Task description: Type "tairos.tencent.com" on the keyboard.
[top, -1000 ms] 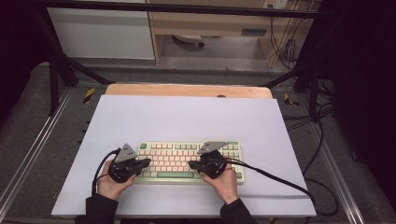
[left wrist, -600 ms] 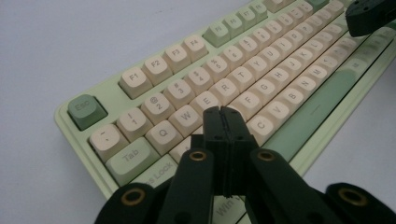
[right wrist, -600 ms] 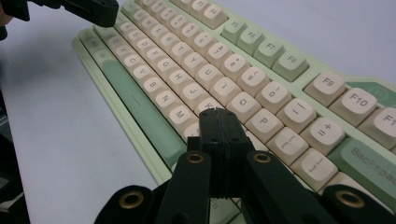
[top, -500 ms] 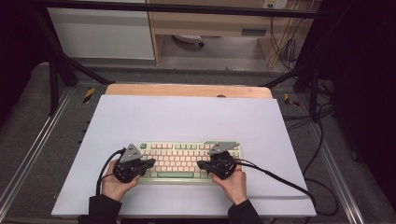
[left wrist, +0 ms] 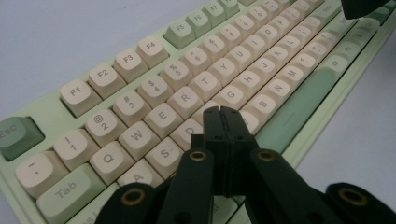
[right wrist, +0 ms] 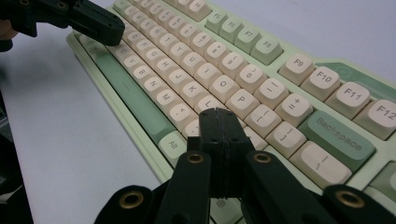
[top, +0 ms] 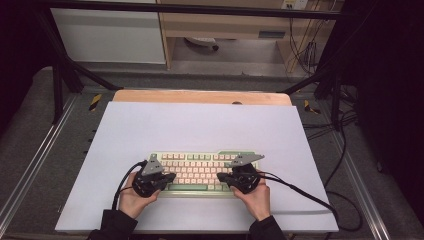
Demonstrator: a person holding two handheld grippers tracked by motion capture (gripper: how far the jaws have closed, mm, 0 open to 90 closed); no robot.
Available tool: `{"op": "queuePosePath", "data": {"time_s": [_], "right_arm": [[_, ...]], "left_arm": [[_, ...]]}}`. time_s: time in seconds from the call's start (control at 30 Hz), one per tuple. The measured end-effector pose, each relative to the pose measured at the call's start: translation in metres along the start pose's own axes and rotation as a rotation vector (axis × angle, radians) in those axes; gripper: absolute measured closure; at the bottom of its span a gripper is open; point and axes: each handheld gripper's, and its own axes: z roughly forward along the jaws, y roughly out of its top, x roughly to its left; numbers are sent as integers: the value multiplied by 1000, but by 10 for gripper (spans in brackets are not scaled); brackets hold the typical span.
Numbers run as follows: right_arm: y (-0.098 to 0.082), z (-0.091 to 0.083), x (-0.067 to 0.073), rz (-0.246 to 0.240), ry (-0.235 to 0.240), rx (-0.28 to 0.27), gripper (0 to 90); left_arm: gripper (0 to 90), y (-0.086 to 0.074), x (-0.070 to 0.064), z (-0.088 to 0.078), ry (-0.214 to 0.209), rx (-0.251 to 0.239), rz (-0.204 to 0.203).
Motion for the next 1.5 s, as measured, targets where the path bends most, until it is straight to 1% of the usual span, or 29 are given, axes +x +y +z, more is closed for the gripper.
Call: {"op": "queuePosePath", "data": {"time_s": [0.23,0.7,0.93,1.2,1.5], "right_arm": [[-2,-2,-1,9,1,-8,900],[-3,-1,-1,4,0,-2,900],[-4,-1,-2,8,0,-3,900],[-5,-2,-3,10,2,-3,900],[-5,-1,-3,9,2,-3,900]], "left_arm": [[896,1,-5,6,-8,15,16],[897,-1,-3,9,-8,20,17],[897,0,-4,3,-4,13,25],[897,-2,2,-8,3,-3,7],[897,0,8,-16,14,-15,-6]]}}
